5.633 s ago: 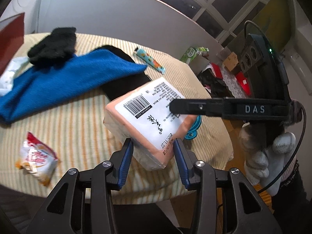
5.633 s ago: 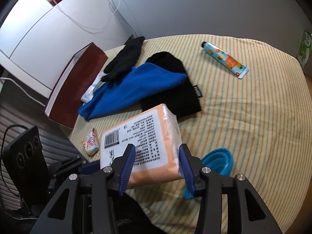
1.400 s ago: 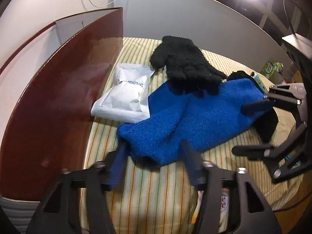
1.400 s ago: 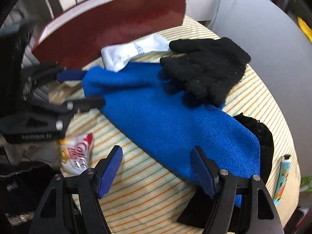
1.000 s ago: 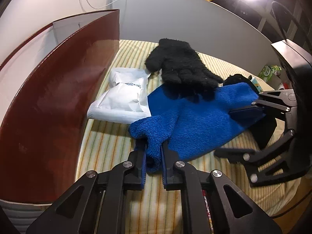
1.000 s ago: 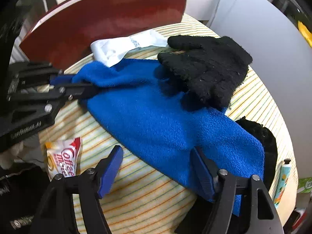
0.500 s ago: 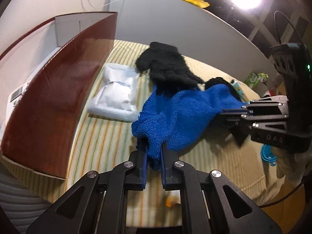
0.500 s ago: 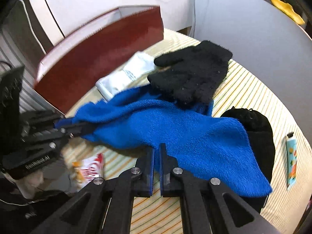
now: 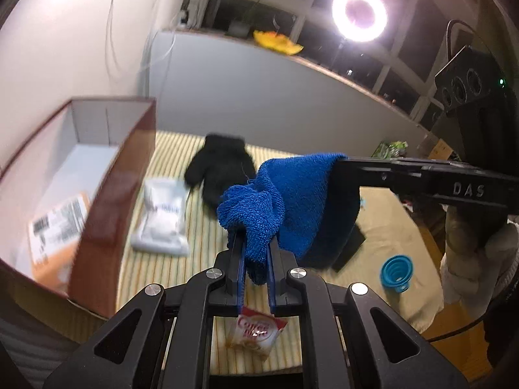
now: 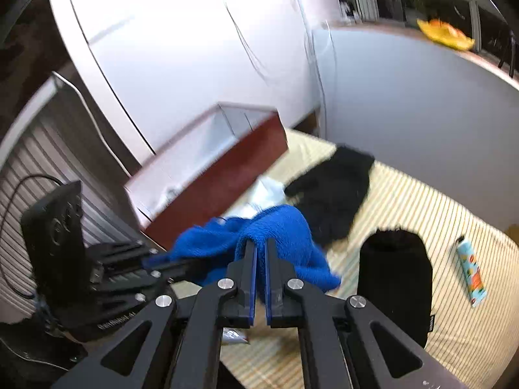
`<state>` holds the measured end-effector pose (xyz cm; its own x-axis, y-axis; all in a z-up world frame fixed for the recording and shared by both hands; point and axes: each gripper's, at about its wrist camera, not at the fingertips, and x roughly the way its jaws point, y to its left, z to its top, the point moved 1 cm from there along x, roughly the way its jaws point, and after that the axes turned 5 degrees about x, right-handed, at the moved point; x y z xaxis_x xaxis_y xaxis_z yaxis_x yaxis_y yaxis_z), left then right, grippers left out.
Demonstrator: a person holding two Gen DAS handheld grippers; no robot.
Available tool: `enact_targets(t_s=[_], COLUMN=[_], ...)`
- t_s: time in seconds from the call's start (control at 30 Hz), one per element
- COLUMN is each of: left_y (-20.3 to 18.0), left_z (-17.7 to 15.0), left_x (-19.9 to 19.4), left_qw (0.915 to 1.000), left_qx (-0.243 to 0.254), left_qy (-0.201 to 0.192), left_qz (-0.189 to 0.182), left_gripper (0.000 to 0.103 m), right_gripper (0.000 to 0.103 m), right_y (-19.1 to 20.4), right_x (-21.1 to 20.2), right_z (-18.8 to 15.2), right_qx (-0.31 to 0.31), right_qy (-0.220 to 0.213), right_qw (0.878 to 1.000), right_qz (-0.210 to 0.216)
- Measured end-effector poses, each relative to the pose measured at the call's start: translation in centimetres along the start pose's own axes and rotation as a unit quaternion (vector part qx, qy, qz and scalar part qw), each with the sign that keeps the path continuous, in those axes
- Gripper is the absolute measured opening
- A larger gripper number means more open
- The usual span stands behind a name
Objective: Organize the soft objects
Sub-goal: 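Carry the blue towel into the shoebox and open the grippers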
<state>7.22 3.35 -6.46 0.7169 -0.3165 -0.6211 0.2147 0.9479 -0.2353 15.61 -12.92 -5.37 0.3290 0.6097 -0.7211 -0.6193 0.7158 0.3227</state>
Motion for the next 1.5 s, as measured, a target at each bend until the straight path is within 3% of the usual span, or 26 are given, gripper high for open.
enact_targets(t_s=[0.13,0.3,0.67,1.13,1.5], left_y=[0.1,1.0,7.0,15.3,17.9], left_z=[1.8,4.4,8.5,9.4,9.2], left_x=[-1.7,-4.2,-7.7,-7.3,-3.0], left_qw=[0.9997,0.9978,0.9900,0.9814,0.9819], left_qx=[0.009,0.026,0.027,-0.006,-0.013], left_qy=[-0.022,-0.059,-0.101,-0.094,-0.052], left_qz=[-0.004,0.017,0.095,0.167,0.182], left_gripper=[0.009,0.009,0.009,0.009,0.009], right_gripper=[0.004,0.004,0.004,0.004,0.004], right_y=[2.2,4.9,10.9,15.7,12.6], right_x=[-2.4,-3.6,0.7,11.2,17.7], right_z=[2.3,5.2,12.2,17.5,19.0], right_qx=[-0.013,-0.028,-0.054,-0.056,-0.011], right_qy=[-0.039,-0.068,-0.074,-0.037,0.005], right_qw=[0.999,0.997,0.995,0.997,1.000], right_qz=[0.009,0.013,0.034,0.042,0.020])
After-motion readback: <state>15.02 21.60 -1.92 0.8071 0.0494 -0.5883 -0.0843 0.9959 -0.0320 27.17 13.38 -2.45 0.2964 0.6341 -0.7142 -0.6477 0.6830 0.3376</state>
